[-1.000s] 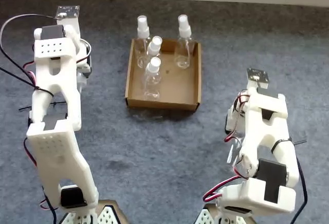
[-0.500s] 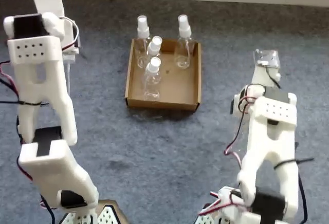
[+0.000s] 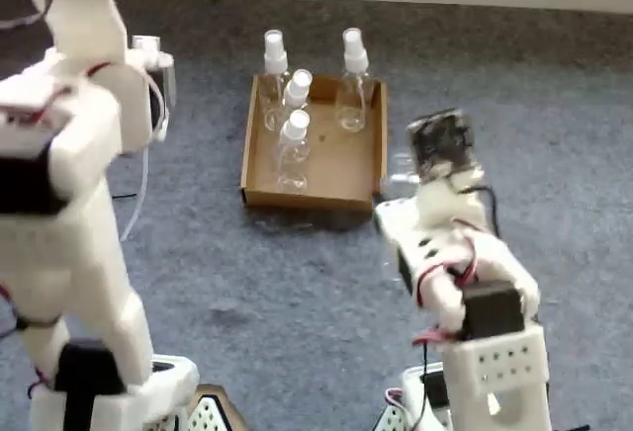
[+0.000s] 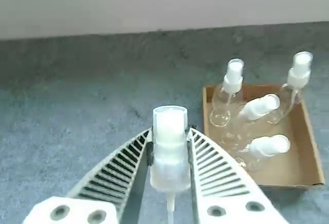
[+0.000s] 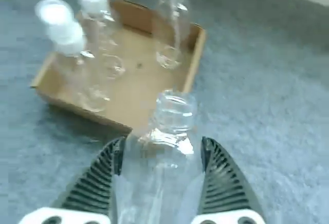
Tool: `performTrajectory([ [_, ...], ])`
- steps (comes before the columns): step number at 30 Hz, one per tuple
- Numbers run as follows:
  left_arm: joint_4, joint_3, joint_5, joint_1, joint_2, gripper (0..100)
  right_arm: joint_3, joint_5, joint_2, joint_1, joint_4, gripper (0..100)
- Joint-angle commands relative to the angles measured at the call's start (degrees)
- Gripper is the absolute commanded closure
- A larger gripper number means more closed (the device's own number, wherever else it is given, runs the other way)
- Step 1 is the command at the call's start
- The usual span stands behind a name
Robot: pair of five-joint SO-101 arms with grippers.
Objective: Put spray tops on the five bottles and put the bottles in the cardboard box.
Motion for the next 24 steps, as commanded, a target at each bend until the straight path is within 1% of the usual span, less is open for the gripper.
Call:
performTrajectory([
  [1,0.09,6.02,0.00,6.02,-12.97,100,1.63,-0.09,-7.16,-9.27,-1.10,99.4],
  [5,-0.26,13.67,0.00,10.86,-23.78,100,3.65,-0.18,-10.33,-14.02,-1.36,99.4],
  [9,-2.29,20.00,0.00,16.04,-31.52,100,7.87,-1.14,-13.67,-19.47,-5.23,99.4],
  [13,-8.88,27.03,0.00,19.03,-36.70,100,15.08,-1.58,-19.03,-23.78,-10.24,99.4],
  [18,-19.52,34.15,0.09,22.64,-41.80,100,24.40,-1.58,-28.09,-24.13,-12.35,99.4],
  [20,-23.21,36.09,0.09,25.36,-43.38,100,27.21,-1.58,-31.87,-24.04,-12.35,99.4],
  [24,-31.47,41.10,0.09,32.92,-44.62,100,31.16,-1.67,-39.08,-24.13,-13.32,99.4],
])
